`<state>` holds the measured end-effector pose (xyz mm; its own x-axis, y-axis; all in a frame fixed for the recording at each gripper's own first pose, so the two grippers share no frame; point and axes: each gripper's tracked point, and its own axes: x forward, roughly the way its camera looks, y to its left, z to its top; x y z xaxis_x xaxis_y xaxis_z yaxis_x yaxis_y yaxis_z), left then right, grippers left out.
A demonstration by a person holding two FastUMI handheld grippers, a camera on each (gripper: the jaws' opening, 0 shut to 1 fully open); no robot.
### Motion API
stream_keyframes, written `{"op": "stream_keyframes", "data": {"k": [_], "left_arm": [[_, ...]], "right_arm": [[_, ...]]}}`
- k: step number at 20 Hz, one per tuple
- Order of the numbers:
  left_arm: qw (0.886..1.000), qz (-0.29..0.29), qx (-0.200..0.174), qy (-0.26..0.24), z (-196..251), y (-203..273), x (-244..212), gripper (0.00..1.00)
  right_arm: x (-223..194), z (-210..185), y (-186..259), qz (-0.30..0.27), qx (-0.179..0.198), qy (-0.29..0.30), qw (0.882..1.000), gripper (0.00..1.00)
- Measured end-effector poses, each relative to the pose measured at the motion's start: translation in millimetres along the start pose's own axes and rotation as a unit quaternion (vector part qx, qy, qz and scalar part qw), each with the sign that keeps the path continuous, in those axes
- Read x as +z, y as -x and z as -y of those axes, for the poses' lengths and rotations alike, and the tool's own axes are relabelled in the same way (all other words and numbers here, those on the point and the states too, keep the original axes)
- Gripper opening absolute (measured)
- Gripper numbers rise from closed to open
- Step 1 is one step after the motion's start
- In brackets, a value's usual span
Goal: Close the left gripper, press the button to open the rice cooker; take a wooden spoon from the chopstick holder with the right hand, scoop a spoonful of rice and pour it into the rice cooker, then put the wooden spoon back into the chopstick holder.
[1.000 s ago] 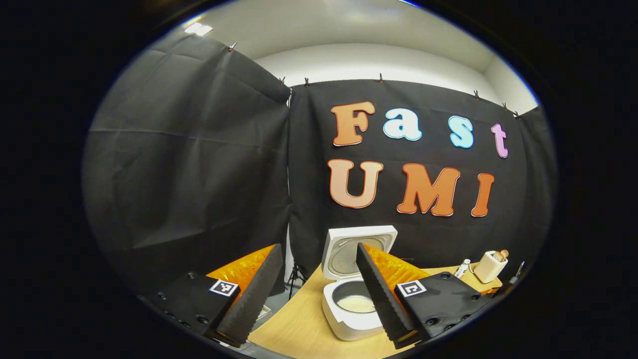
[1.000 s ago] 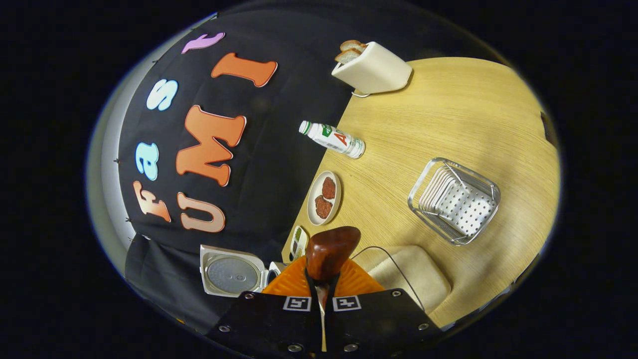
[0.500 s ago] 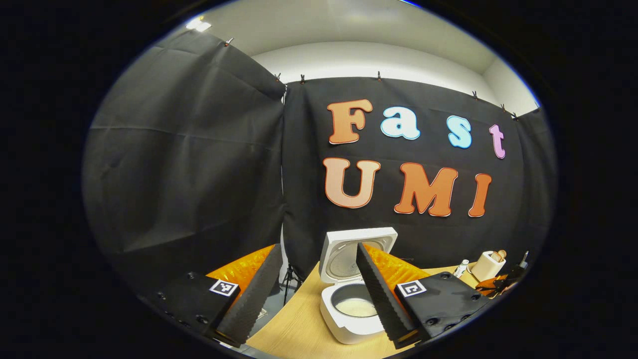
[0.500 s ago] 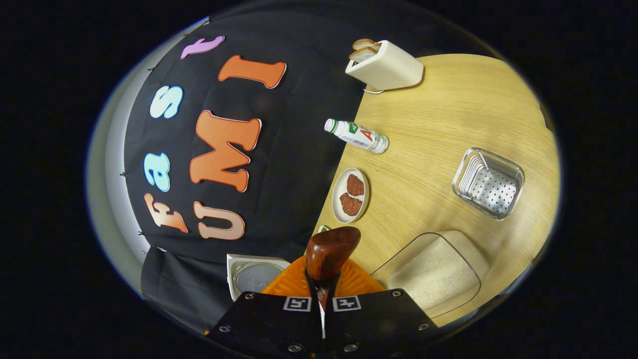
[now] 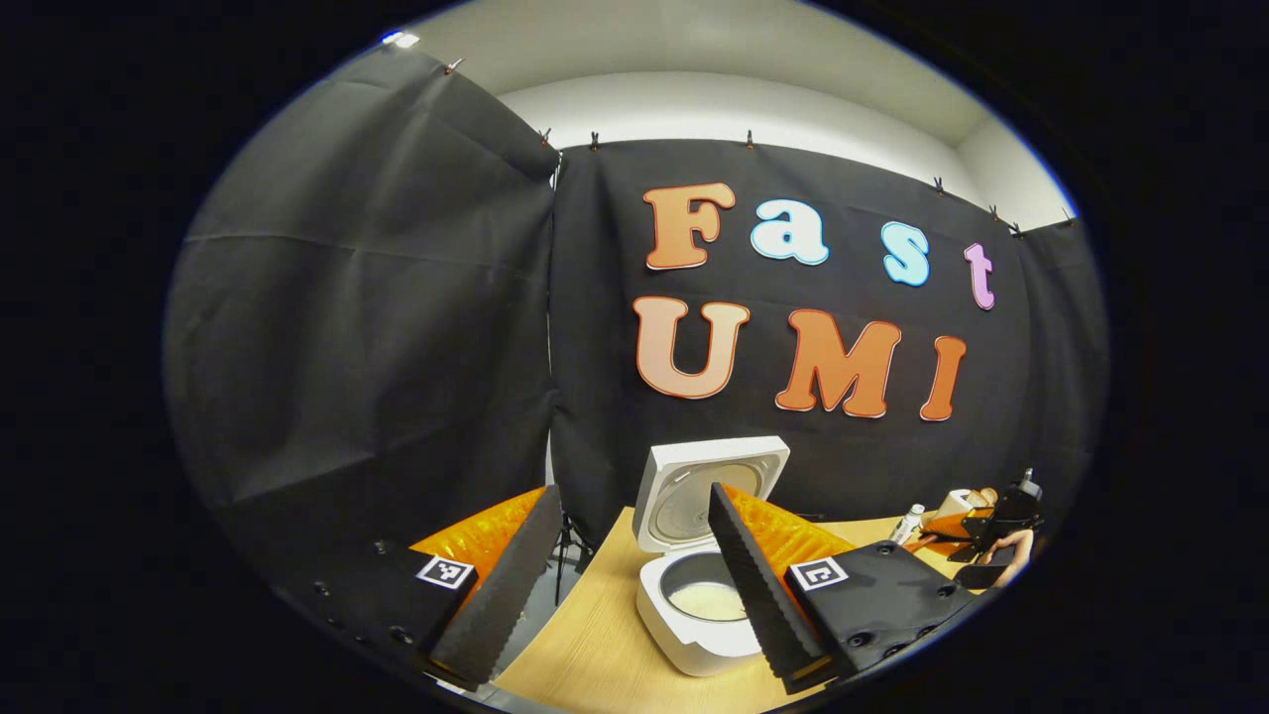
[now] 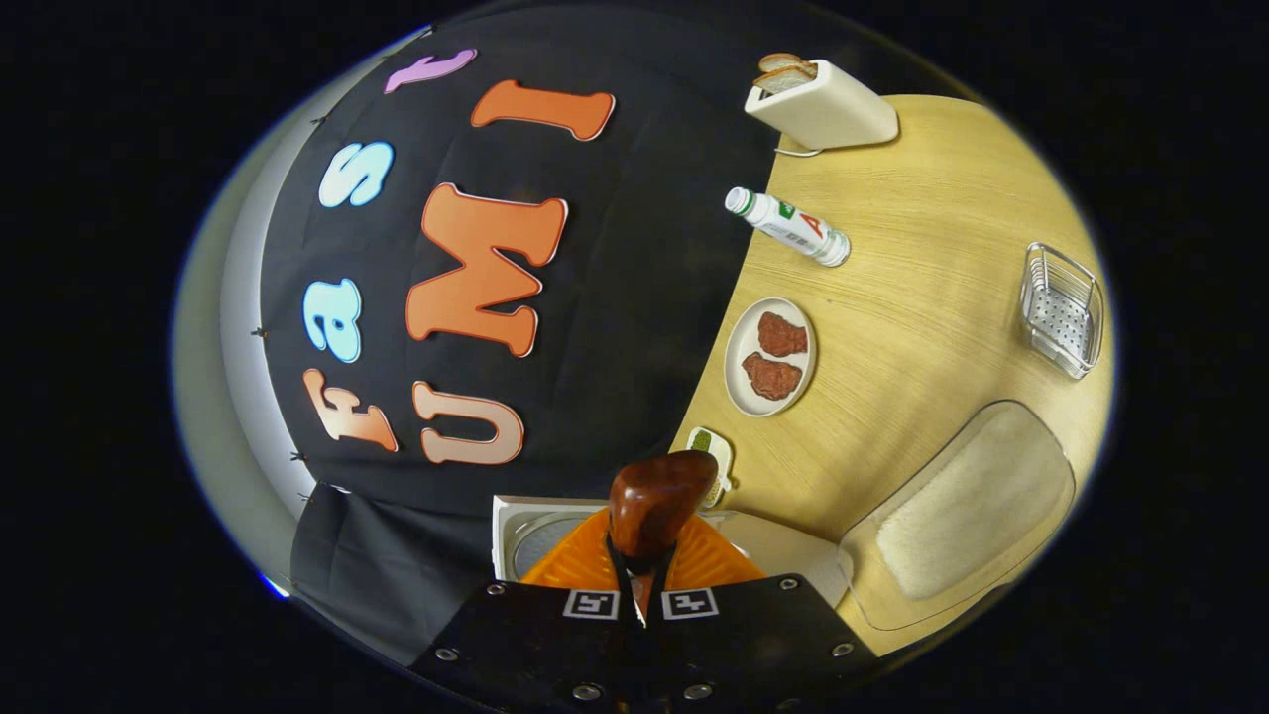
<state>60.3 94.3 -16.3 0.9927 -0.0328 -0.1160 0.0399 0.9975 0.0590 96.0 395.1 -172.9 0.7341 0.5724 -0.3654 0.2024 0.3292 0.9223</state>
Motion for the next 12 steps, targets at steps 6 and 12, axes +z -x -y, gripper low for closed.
{"op": "stream_keyframes", "data": {"k": [6, 12], "left_arm": [[1.0, -0.002, -0.008, -0.001, -13, -7, 3, 1.0], [1.0, 0.004, -0.005, -0.003, -29, -7, 10, 1.0]], "right_arm": [[-26, -41, -33, 0.006, 0.002, 0.045, 0.999, 0.01], [-42, -61, -56, 0.031, -0.009, 0.114, 0.993, 0.01]]}}
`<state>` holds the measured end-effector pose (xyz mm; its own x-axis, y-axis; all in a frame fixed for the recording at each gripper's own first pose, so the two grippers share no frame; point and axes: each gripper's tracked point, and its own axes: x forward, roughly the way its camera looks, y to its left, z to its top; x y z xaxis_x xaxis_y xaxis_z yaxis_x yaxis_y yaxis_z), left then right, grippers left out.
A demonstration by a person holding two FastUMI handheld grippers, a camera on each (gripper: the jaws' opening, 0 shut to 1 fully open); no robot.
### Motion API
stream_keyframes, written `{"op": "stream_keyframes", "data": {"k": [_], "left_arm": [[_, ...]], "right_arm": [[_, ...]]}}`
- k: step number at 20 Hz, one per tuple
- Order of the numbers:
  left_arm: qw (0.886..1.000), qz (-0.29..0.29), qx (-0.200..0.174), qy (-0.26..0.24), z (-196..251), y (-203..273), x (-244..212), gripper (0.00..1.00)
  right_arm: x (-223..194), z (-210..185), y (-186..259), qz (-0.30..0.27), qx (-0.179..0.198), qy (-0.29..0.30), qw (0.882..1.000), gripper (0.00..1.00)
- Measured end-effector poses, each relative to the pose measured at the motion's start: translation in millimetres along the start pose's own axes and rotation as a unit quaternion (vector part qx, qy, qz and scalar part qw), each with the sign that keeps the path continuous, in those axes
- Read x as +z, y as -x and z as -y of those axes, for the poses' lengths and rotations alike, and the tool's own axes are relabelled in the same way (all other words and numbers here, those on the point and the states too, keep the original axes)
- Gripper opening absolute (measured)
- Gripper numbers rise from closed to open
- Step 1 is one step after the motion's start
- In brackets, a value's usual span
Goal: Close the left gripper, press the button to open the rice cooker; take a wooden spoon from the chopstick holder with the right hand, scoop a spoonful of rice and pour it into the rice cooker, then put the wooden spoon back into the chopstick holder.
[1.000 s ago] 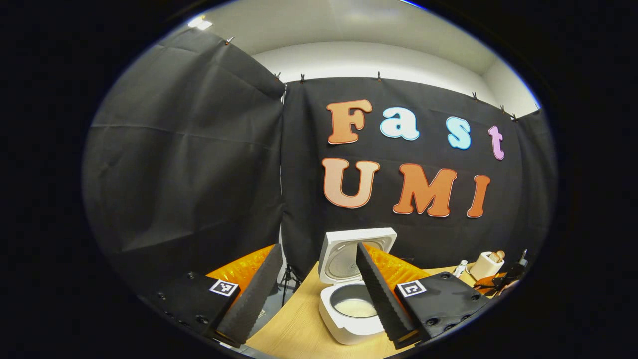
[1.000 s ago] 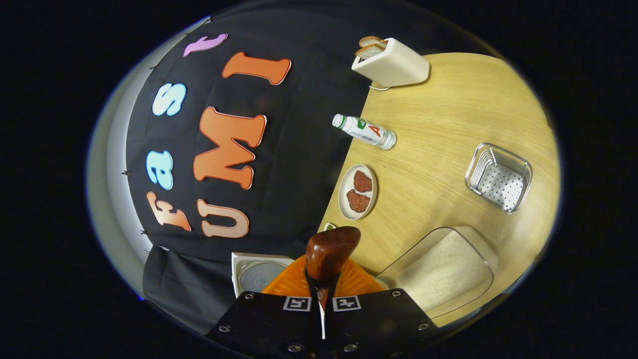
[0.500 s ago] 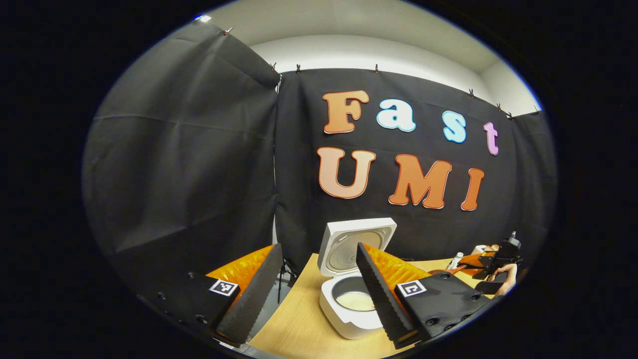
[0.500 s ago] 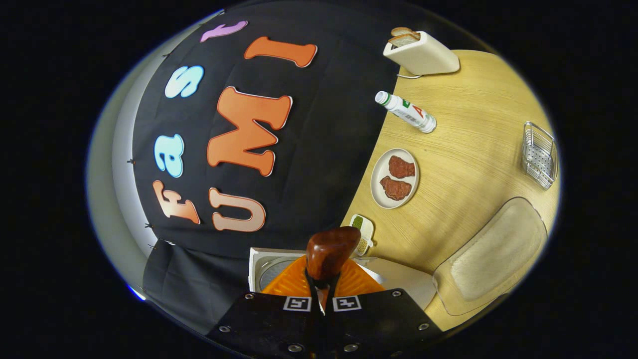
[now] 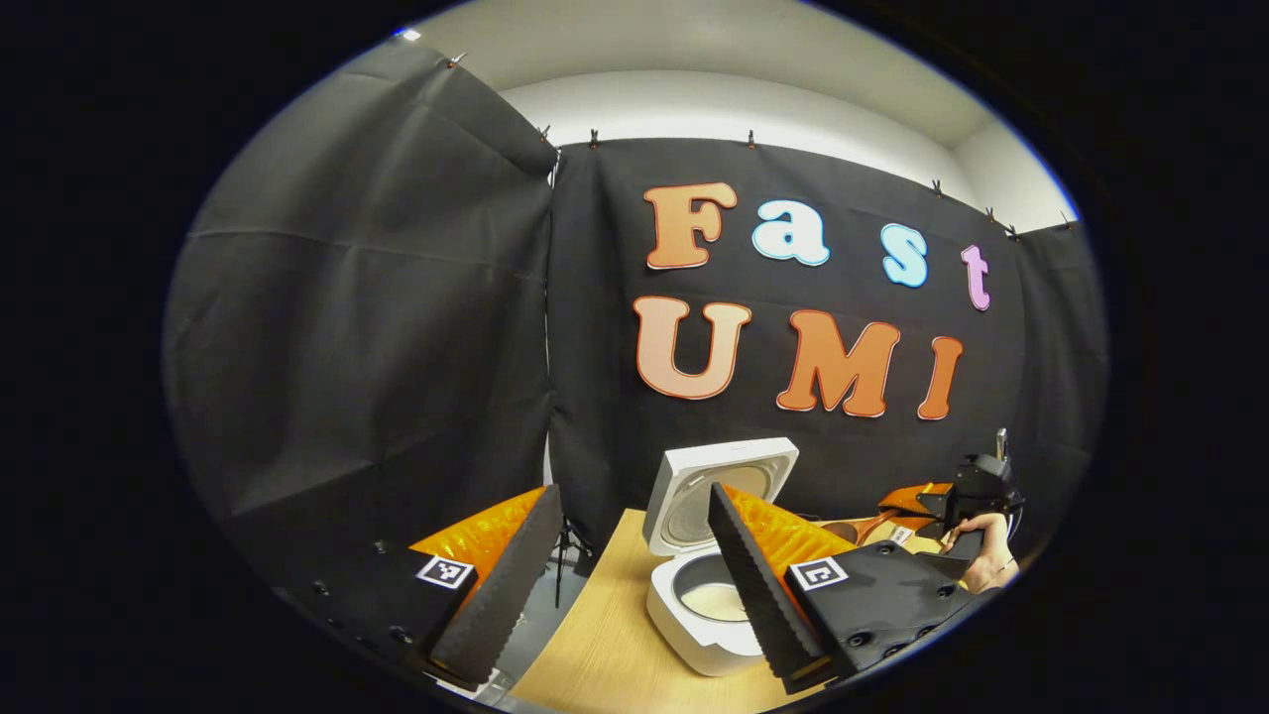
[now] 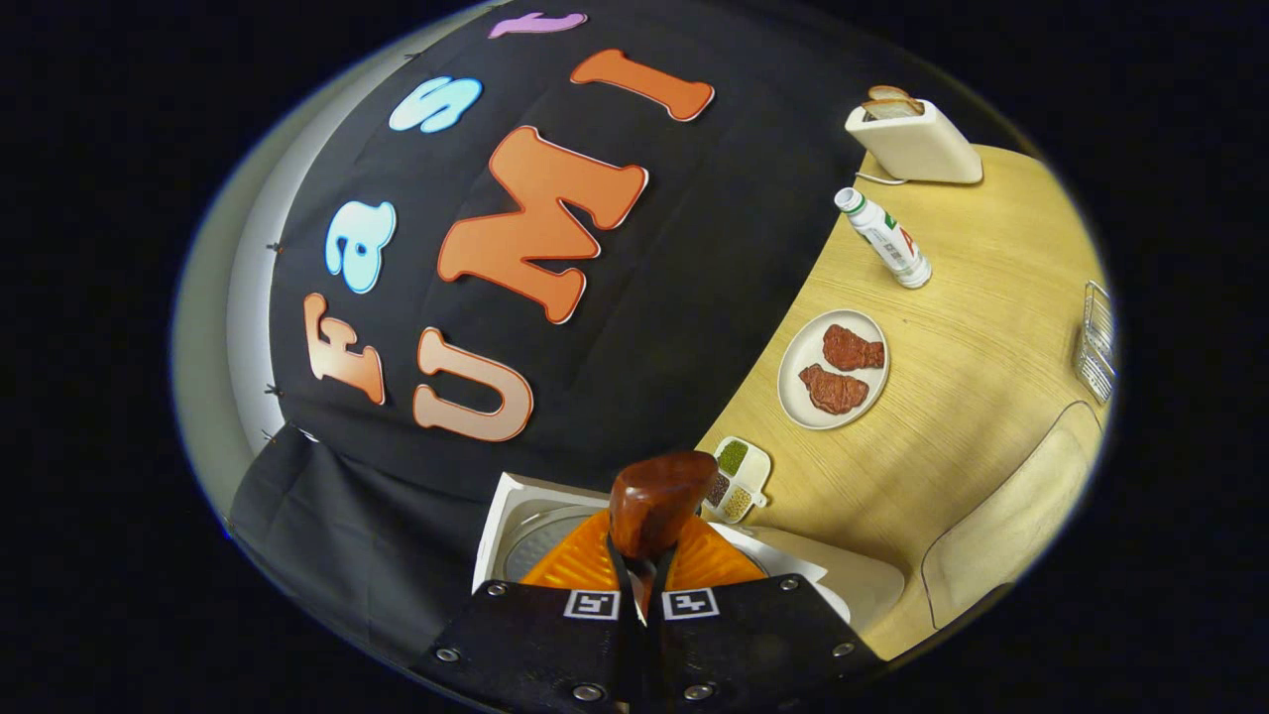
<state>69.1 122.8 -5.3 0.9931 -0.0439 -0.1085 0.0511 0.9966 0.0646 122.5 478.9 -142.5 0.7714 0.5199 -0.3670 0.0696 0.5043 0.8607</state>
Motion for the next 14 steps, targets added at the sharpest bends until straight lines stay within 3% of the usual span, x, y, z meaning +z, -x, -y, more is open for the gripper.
{"op": "stream_keyframes", "data": {"k": [14], "left_arm": [[1.0, 0.0, 0.02, 0.006, -29, 16, -5, 1.0]], "right_arm": [[-23, -34, -13, 0.022, -0.012, 0.158, 0.987, 0.02]]}}
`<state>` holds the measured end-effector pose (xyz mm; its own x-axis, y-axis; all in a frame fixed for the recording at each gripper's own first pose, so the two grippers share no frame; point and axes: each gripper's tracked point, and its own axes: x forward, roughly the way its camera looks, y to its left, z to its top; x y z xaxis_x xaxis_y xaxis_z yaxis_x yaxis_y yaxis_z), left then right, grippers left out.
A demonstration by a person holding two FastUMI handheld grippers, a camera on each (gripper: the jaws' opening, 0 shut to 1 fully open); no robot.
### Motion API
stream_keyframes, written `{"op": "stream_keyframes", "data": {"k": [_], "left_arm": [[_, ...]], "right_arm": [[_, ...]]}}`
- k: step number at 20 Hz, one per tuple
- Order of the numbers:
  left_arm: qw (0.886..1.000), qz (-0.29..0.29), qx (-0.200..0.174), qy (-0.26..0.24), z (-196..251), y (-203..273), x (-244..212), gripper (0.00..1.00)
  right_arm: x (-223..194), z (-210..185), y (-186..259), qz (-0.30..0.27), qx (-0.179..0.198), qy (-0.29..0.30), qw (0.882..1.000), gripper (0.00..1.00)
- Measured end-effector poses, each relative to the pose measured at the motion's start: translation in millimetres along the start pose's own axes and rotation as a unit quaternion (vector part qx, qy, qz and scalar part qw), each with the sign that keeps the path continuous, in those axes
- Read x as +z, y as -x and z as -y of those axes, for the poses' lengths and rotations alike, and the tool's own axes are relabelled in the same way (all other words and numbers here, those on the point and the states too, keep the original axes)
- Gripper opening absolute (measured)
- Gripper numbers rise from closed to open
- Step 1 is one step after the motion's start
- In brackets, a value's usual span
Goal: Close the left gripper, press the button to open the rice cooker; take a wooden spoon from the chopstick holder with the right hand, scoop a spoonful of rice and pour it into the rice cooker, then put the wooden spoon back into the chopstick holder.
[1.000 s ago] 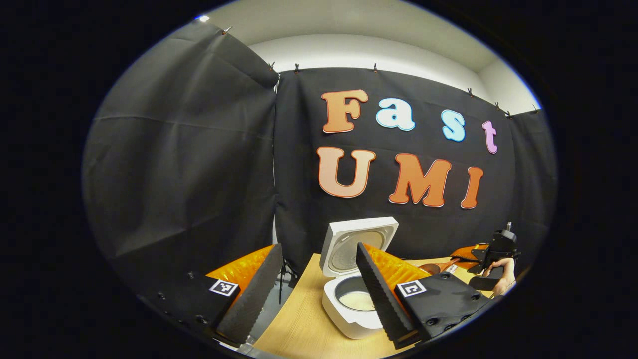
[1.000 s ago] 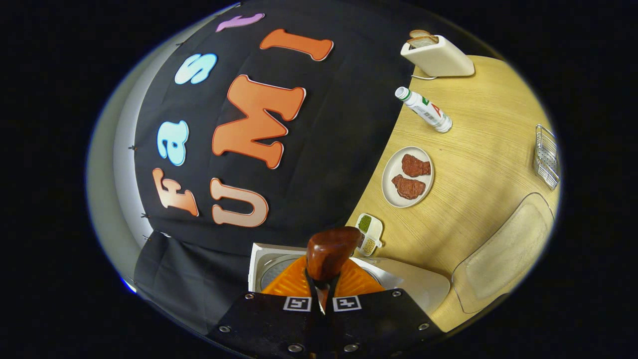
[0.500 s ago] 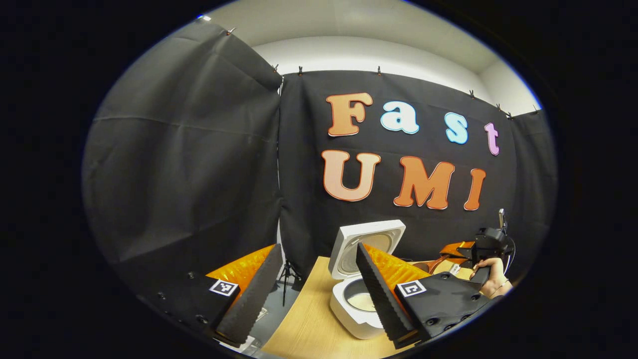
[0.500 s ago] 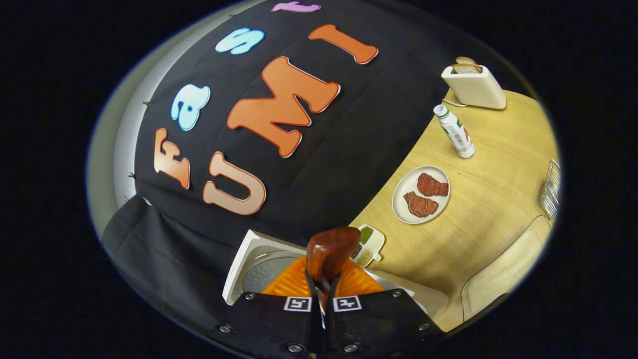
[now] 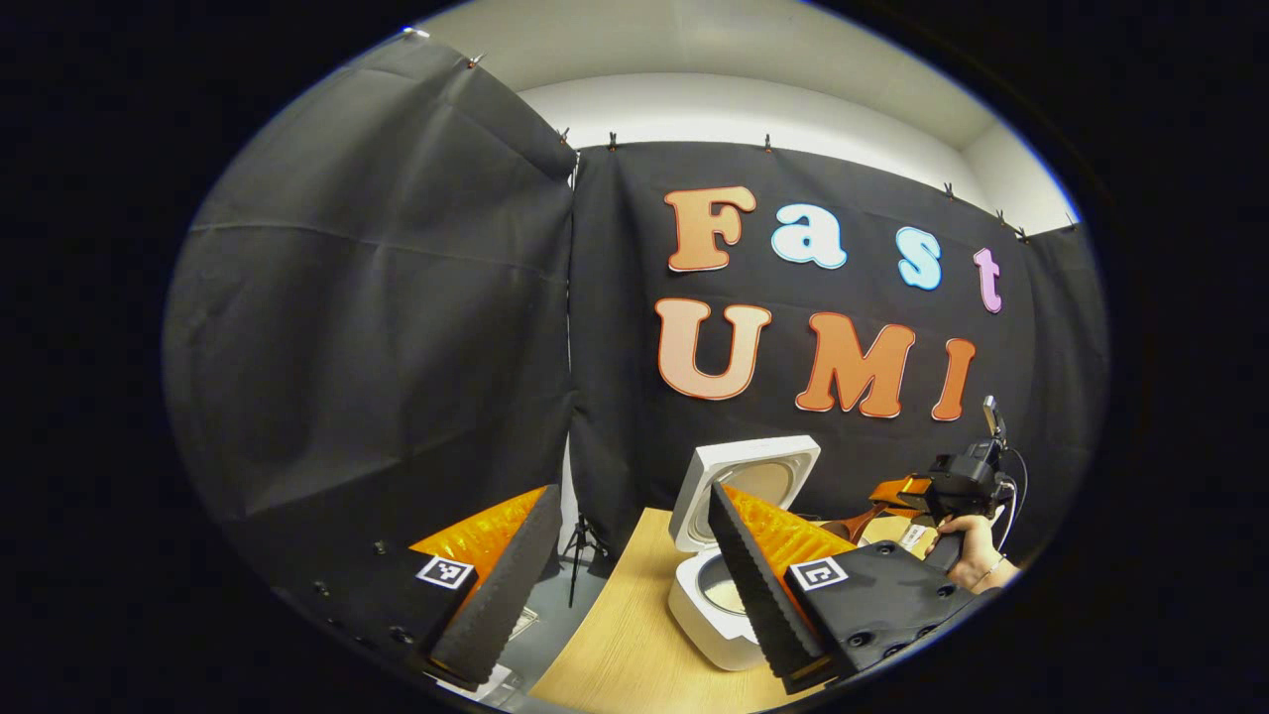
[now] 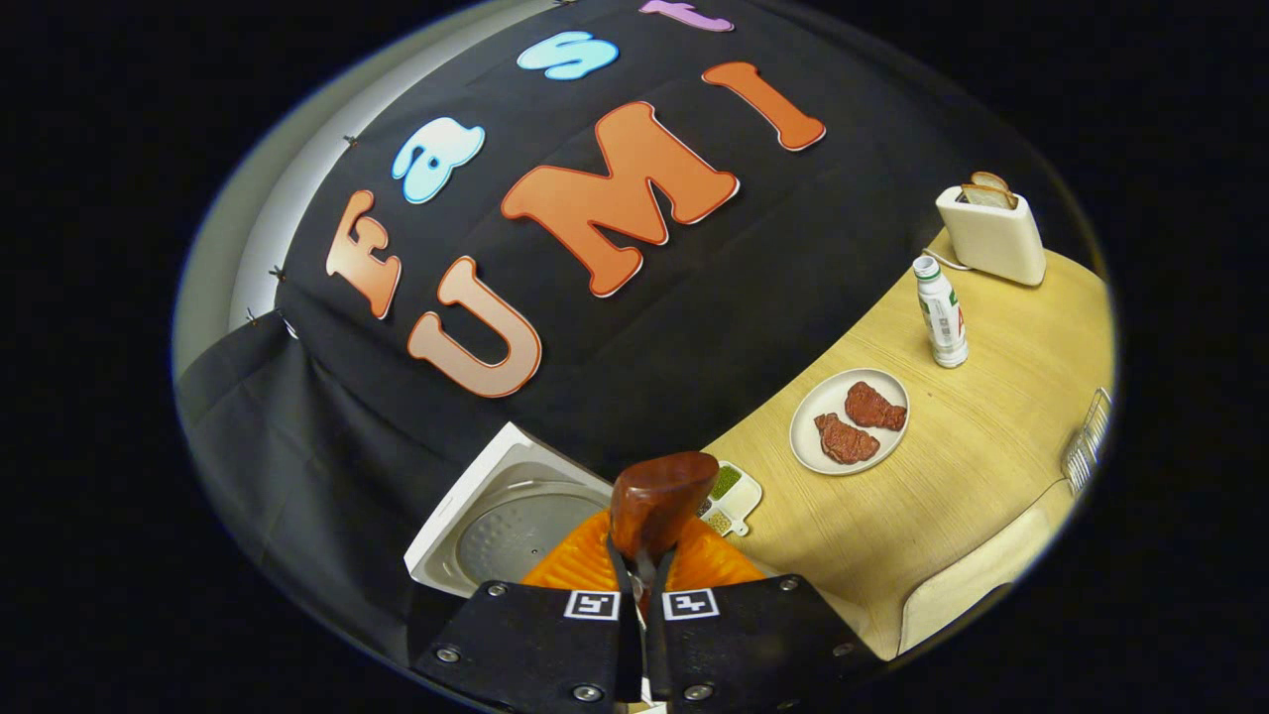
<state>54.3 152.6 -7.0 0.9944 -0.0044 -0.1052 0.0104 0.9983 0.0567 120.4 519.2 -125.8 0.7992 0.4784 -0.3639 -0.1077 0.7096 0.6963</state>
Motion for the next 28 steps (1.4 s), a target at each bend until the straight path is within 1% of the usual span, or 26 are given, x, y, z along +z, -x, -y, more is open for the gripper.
{"op": "stream_keyframes", "data": {"k": [7, 13, 18, 28], "left_arm": [[1.0, 0.009, 0.001, -0.001, -4, 1, 4, 1.0], [1.0, 0.008, 0.003, 0.002, -7, -2, 2, 1.0], [1.0, 0.009, 0.005, 0.004, -9, 0, 1, 1.0], [1.0, 0.009, 0.011, 0.006, -14, 3, 0, 1.0]], "right_arm": [[-3, -18, -3, 0.009, 0.006, 0.064, 0.998, 0.02], [1, -35, -1, 0.024, 0.018, 0.119, 0.992, 0.02], [1, -48, 4, 0.035, 0.03, 0.168, 0.985, 0.02], [-11, -73, 12, 0.046, 0.064, 0.258, 0.963, 0.01]]}}
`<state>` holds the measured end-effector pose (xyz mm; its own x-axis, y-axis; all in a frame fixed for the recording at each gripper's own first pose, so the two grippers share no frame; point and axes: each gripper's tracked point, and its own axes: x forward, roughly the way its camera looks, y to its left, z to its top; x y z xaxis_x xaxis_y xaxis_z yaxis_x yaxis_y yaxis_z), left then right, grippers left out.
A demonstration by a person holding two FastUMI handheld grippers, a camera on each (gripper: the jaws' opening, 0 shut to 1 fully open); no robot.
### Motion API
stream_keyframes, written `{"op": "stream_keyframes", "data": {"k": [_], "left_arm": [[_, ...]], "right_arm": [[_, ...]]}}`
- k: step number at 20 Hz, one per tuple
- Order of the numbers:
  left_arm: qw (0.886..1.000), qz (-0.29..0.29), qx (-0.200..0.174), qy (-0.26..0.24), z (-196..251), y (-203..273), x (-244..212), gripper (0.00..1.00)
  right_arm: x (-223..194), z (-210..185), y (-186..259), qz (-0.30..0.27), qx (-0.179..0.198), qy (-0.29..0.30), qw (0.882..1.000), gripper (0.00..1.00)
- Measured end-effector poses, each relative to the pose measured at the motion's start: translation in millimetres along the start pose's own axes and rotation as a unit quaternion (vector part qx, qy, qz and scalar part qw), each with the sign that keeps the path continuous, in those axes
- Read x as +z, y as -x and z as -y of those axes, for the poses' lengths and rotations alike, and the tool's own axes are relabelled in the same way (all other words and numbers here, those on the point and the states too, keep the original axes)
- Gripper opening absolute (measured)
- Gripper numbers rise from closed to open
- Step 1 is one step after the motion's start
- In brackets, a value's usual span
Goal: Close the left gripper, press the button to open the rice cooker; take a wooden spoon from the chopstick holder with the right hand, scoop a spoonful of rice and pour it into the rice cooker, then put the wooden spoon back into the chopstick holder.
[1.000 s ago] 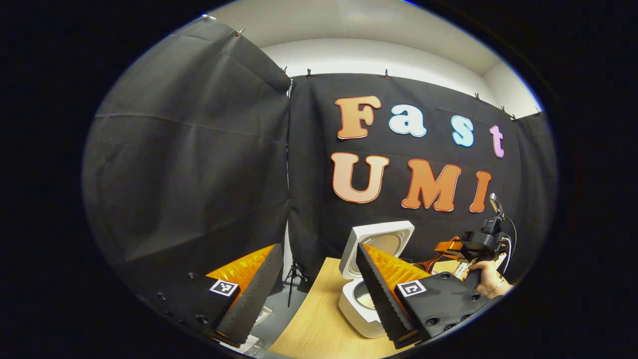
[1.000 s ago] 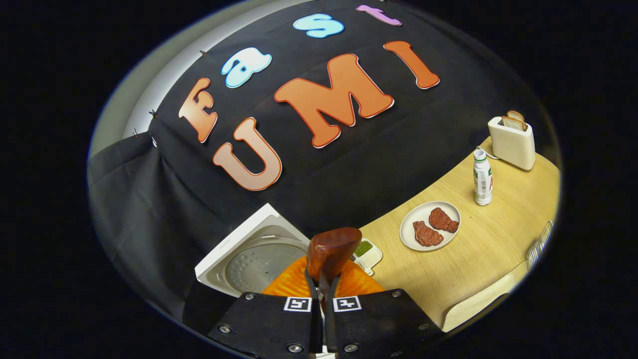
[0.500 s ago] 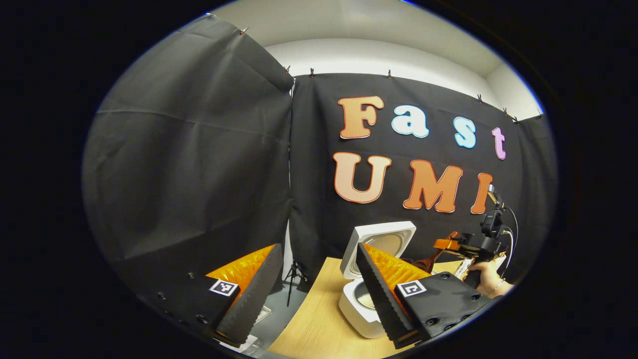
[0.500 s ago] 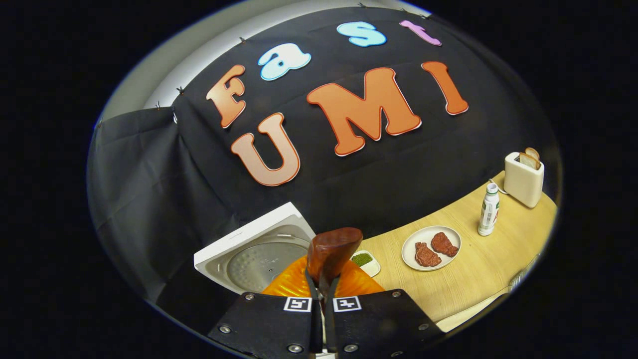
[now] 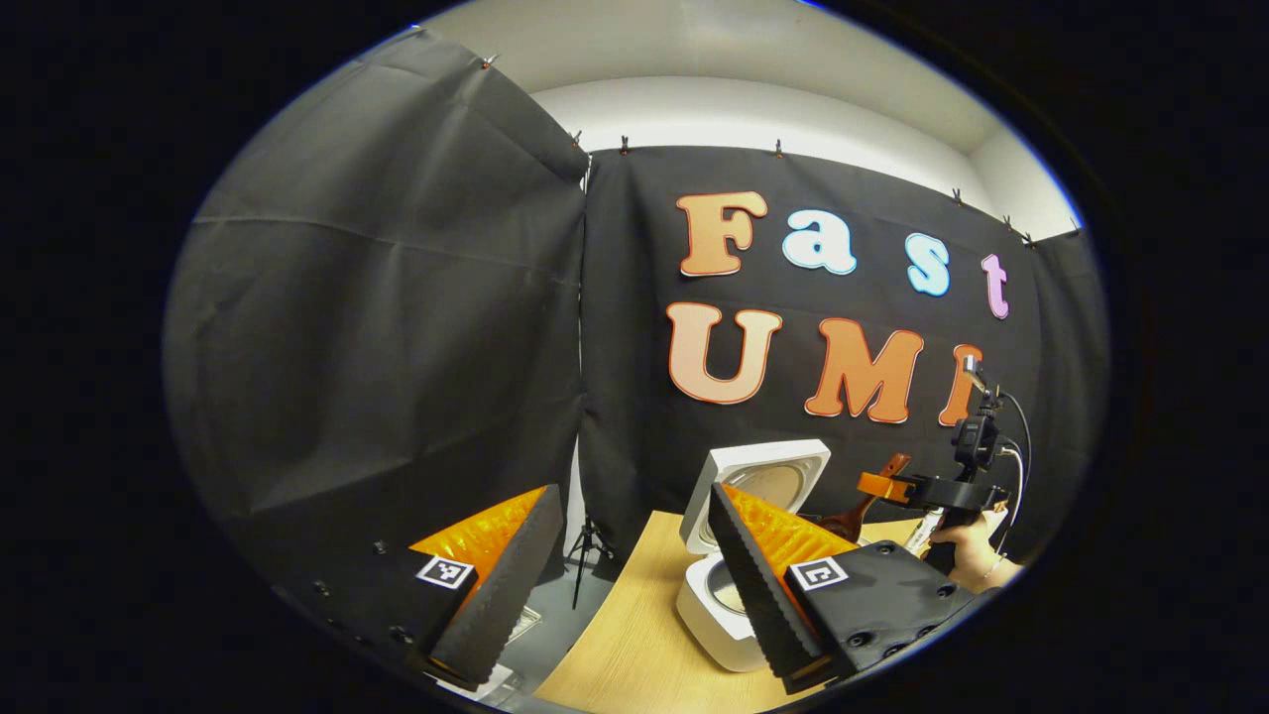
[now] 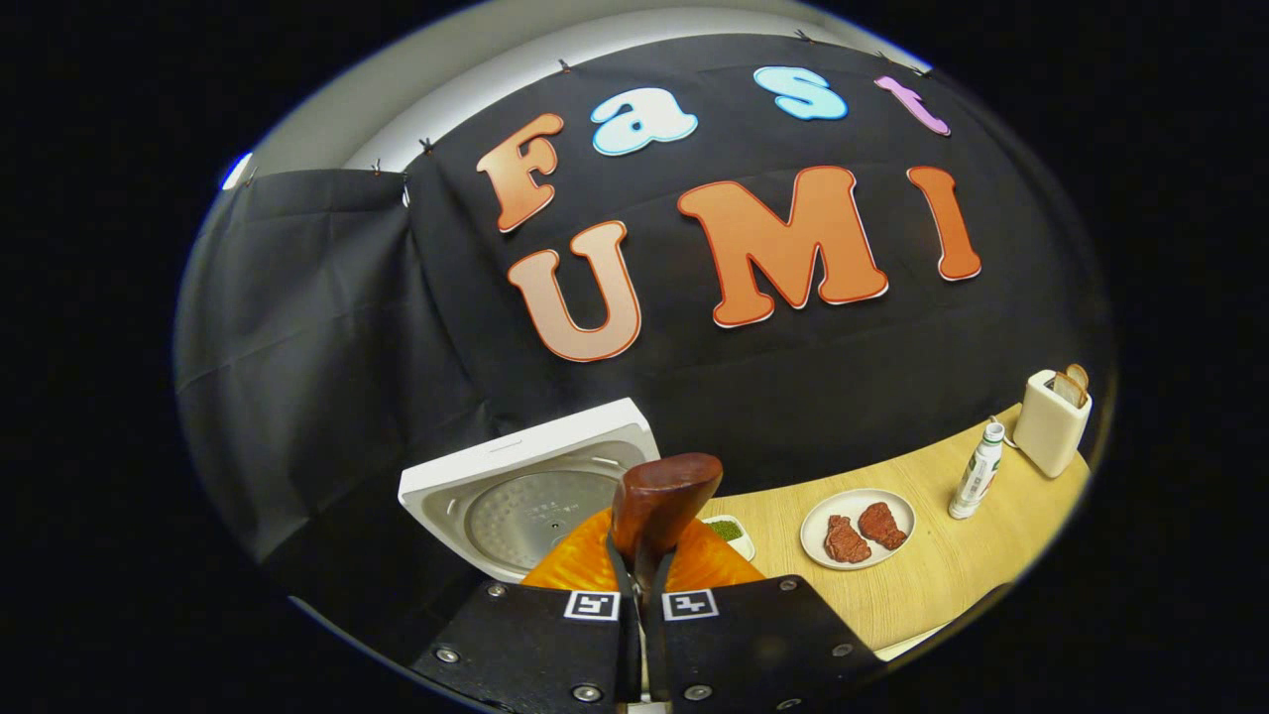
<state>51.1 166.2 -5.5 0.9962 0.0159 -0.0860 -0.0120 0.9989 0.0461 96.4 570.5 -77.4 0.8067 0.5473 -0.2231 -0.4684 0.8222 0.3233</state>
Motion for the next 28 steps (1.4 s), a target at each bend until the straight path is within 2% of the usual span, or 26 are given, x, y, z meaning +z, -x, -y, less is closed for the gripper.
{"op": "stream_keyframes", "data": {"k": [11, 14, 18, 24, 28], "left_arm": [[1.0, -0.003, 0.005, 0.0, -3, 3, -5, 1.0], [1.0, -0.002, 0.007, 0.001, -4, 4, -5, 1.0], [1.0, -0.004, 0.01, -0.001, -3, 5, -6, 1.0], [1.0, -0.001, 0.004, -0.001, 3, 9, -5, 1.0], [1.0, 0.003, -0.007, 0.001, 13, 13, 2, 1.0]], "right_arm": [[0, -28, 10, 0.032, 0.05, 0.107, 0.992, 0.01], [-4, -30, 12, 0.037, 0.054, 0.143, 0.988, 0.01], [-13, -30, 18, 0.032, 0.062, 0.162, 0.984, 0.01], [-12, -18, 24, 0.024, 0.067, 0.098, 0.993, 0.02], [-1, 13, 31, 0.019, 0.047, -0.012, 0.999, 0.02]]}}
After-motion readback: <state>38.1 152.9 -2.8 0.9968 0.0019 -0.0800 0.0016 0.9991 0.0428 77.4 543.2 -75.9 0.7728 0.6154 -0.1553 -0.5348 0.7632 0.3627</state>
